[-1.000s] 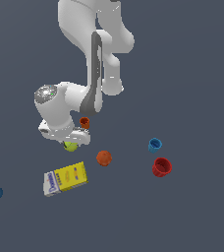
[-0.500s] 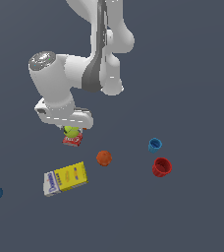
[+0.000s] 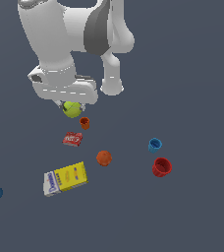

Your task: Pick up a designated object from a clutter of objects.

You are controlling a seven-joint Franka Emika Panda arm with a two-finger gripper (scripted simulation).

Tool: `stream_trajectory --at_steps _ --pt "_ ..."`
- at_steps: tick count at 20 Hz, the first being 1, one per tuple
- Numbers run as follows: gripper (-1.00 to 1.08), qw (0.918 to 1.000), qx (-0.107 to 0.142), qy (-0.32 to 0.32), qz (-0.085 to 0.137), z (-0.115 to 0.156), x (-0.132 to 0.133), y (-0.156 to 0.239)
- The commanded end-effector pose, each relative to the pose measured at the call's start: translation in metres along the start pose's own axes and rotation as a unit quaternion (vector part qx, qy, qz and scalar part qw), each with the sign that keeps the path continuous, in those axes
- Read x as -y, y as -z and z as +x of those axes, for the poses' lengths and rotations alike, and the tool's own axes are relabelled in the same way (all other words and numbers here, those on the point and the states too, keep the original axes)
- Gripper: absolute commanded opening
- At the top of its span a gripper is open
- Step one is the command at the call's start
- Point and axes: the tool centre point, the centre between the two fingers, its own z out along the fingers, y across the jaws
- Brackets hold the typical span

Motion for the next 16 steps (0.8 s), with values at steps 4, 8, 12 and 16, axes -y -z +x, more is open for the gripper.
stream_trajectory --at_steps 4,8,12,16 --pt "-1.00 1.0000 0.000 0.000 0.000 -0.013 0.011 0.058" --pt "-1.00 1.0000 0.000 0.000 0.000 -0.021 0.019 0.093" --pt "-1.00 1.0000 0.000 0.000 0.000 -0.026 0.024 0.121" --pt "-1.00 1.0000 0.000 0.001 0.000 -0.029 0.029 0.141"
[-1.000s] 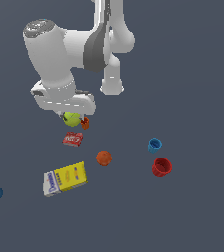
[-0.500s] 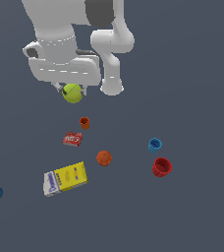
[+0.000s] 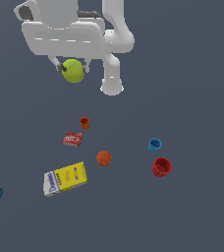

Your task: Pick up a designated object from a clutter of objects.

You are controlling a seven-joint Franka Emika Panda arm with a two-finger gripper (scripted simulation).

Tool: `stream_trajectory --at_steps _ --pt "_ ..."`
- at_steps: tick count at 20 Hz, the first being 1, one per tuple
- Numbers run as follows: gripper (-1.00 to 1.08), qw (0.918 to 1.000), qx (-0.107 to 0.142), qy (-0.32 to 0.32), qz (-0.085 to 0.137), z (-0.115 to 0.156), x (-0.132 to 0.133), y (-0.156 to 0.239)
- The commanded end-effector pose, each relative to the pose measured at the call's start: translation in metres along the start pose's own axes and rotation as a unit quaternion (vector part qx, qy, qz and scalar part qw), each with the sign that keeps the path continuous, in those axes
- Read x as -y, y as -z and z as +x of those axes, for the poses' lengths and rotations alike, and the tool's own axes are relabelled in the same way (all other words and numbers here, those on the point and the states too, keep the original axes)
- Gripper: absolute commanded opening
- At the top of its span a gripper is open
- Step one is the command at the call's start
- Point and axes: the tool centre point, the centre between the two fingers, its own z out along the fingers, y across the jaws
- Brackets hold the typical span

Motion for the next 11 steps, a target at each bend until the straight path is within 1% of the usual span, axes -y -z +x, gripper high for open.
stream_trajectory --at_steps 1,6,11 --pt "-1.00 1.0000 0.000 0.000 0.000 -0.002 0.002 0.012" --pt "-1.00 1.0000 0.000 0.000 0.000 -0.003 0.005 0.023" --pt "-1.00 1.0000 0.000 0.000 0.001 -0.002 0.004 0.022"
